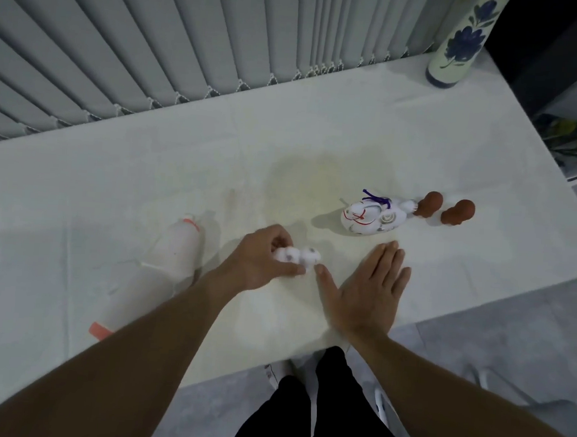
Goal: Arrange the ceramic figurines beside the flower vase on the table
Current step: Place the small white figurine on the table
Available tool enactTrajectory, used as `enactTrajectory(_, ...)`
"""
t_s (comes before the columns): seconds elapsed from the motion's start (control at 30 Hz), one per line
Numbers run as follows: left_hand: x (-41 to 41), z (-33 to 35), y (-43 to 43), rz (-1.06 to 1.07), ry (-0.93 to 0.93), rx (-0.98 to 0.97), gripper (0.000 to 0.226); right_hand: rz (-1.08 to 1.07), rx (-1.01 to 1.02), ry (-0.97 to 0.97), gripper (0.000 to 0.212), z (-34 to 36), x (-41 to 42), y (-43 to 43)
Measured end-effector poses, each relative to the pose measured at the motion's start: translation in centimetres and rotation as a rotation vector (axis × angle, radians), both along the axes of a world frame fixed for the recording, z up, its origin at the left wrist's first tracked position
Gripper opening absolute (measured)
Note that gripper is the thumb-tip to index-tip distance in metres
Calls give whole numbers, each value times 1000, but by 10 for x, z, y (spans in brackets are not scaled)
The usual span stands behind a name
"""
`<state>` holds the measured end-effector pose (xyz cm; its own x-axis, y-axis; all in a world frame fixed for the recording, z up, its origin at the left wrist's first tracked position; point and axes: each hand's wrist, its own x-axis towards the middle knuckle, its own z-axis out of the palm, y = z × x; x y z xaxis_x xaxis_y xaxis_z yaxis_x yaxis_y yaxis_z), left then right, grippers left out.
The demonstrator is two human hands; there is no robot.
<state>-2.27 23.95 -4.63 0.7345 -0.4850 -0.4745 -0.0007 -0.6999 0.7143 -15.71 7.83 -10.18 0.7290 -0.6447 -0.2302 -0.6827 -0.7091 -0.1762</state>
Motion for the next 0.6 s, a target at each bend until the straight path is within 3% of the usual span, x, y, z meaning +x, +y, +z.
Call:
enactTrajectory(0.13,7,2,-12,176,-56,-124,46,-4,-3,-3,123,0,1,0)
enactTrajectory(0.3,10,-4,-19,88,-168,-92,33,-9,-3,-8,123,-1,1,0)
enactTrajectory(0.6,13,-9,-10,-29,-223,-5,34,-1,-1,-21,123,-1,1,0)
